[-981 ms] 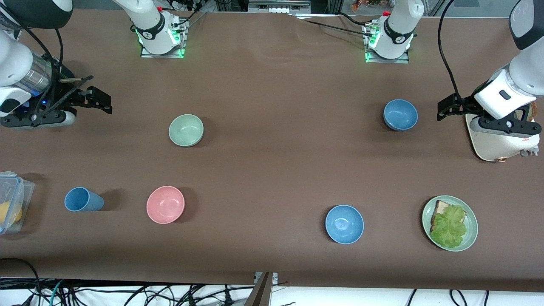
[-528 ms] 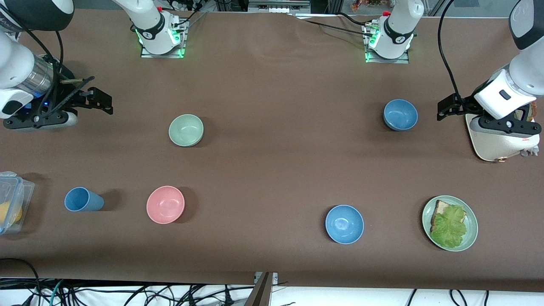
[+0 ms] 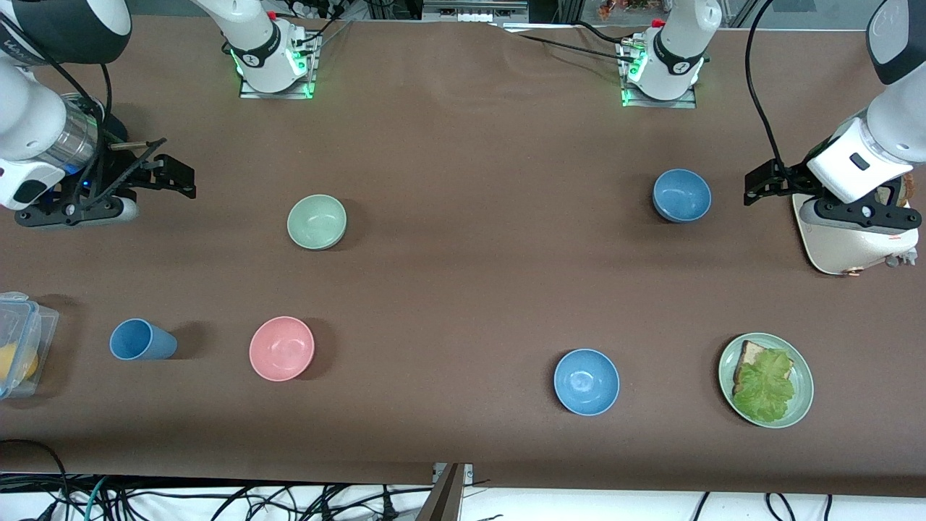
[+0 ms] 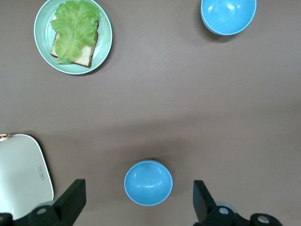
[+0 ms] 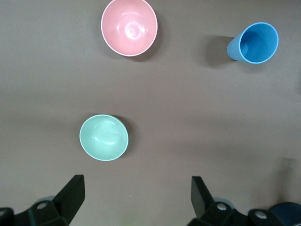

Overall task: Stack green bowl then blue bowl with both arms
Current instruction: 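Move the right gripper over the pale green bowl and lower it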

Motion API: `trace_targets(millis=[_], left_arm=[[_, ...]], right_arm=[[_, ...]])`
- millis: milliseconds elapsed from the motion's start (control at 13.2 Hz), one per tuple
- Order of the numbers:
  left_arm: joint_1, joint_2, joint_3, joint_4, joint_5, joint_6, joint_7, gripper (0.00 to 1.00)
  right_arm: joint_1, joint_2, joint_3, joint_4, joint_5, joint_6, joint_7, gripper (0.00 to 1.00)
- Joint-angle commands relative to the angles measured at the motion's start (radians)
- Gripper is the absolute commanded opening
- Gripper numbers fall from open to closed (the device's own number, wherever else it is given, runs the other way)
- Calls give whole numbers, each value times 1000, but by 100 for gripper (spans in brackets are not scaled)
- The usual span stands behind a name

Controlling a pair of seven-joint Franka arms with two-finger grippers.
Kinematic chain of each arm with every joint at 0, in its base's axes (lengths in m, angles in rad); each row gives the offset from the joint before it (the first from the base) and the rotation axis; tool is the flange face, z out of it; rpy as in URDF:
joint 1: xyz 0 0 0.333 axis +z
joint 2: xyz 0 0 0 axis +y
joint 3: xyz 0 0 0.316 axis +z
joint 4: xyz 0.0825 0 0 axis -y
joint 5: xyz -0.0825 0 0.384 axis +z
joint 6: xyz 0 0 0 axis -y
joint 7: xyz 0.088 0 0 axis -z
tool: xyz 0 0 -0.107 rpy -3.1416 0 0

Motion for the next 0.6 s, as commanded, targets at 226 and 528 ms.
trace_targets(millis=[226, 528], left_arm=[[-2, 7, 7, 15, -13, -14, 26, 100], [-2, 7, 7, 15, -13, -14, 26, 100]], right_arm=[[-4, 53, 7, 8, 6, -27, -20, 100], [2, 125, 10, -77, 17, 150, -20, 100]])
